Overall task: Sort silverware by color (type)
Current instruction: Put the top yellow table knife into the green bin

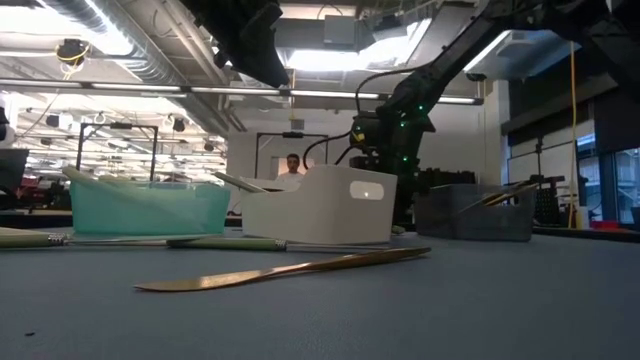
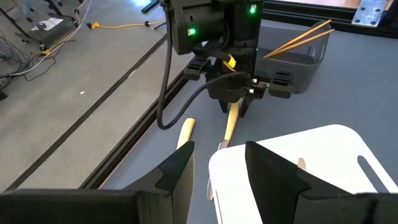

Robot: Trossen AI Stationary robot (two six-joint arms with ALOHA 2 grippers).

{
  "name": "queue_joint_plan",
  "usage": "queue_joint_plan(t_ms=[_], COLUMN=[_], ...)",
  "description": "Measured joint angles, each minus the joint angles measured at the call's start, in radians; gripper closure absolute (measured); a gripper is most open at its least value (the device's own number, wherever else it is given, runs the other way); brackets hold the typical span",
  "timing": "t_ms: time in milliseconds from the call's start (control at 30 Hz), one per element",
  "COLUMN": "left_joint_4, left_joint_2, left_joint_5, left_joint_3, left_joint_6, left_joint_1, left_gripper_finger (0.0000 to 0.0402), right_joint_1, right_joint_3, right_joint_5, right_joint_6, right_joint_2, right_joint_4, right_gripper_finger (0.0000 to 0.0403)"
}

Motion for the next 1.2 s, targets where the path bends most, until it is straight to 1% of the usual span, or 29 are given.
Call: queue_joint_plan(t_ms=[133, 200, 467, 567, 733, 833, 1067, 1200], left_joint_4=[-0.001, -0.003, -0.003, -0.003, -0.002, 0.003, 0.004, 0.027], left_joint_2=[0.0, 0.0, 0.0, 0.0, 0.0, 0.0, -0.004, -0.022], left_joint_5=[0.0, 0.0, 0.0, 0.0, 0.0, 0.0, 0.0, -0.008], left_joint_3=[0.0, 0.0, 0.0, 0.0, 0.0, 0.0, 0.0, 0.0], left_joint_6=[0.0, 0.0, 0.0, 0.0, 0.0, -0.001, -0.003, -0.003], left_joint_1=[0.0, 0.0, 0.0, 0.0, 0.0, 0.0, 0.0, 0.0], left_gripper_finger=[0.0264, 0.0264, 0.0264, 0.0264, 0.0264, 0.0264, 0.0264, 0.0264], right_joint_1=[0.0, 0.0, 0.0, 0.001, 0.001, 0.0, -0.001, -0.001], right_joint_3=[0.002, 0.002, 0.001, 0.004, 0.043, 0.081, 0.176, 0.24], right_joint_5=[-0.002, -0.003, 0.0, 0.021, 0.046, 0.08, 0.226, 0.276], right_joint_6=[0.0, 0.0, 0.0, 0.0, 0.0, -0.001, -0.004, -0.031], right_joint_2=[0.008, 0.008, 0.009, 0.007, 0.014, 0.017, 0.016, 0.016], right_joint_4=[-0.001, -0.002, 0.0, -0.002, -0.041, -0.065, -0.096, -0.135], right_gripper_finger=[0.0247, 0.0257, 0.0348, 0.037, 0.0368, 0.0366, 0.0369, 0.0369])
